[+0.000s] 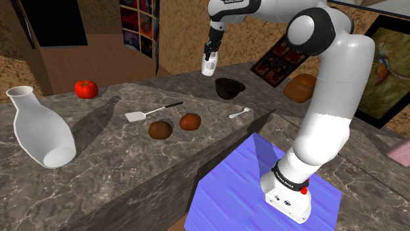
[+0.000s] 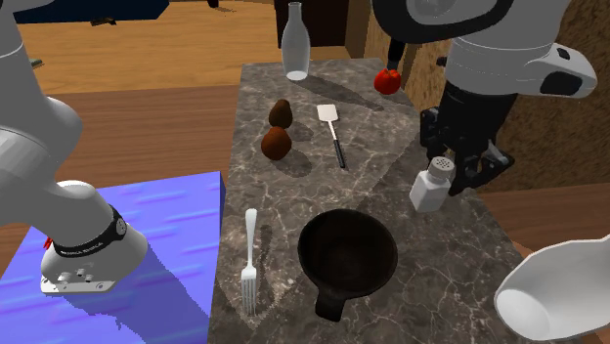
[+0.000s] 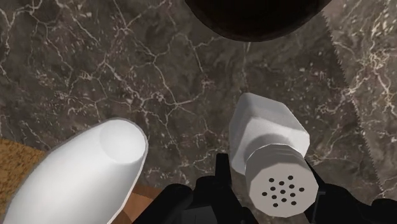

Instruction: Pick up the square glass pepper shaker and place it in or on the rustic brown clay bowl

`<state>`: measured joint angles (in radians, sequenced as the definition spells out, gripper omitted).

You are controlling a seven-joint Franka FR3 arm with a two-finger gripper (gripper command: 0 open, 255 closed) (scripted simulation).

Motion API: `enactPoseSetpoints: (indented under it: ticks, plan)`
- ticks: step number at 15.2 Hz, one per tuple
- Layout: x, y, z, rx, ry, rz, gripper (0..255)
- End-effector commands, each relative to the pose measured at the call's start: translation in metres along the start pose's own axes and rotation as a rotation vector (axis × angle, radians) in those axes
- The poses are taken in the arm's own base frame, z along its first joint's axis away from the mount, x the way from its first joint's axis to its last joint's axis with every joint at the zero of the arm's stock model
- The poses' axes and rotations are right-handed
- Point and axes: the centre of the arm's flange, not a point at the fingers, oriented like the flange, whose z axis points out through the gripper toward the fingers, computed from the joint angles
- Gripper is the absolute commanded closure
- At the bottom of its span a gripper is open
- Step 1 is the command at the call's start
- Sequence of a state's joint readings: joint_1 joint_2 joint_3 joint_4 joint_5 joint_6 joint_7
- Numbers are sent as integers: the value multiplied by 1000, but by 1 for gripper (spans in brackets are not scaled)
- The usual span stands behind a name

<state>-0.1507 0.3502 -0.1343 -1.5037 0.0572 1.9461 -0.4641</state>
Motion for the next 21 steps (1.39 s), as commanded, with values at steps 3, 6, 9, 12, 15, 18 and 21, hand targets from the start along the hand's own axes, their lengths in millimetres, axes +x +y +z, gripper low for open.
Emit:
enactPoseSetpoints:
  ticks: [3, 6, 9, 12, 15, 18, 21]
  plan:
    - [2, -1, -23, 0, 0, 0, 255]
    - [3, 0, -36, 0, 0, 0, 255]
    - [-35, 5, -43, 0, 0, 0, 255]
    - [-74, 11, -51, 0, 0, 0, 255]
    - [-112, 17, -58, 0, 0, 0, 255]
    - [-147, 22, -65, 0, 0, 0, 255]
    - [-148, 21, -49, 0, 0, 0, 255]
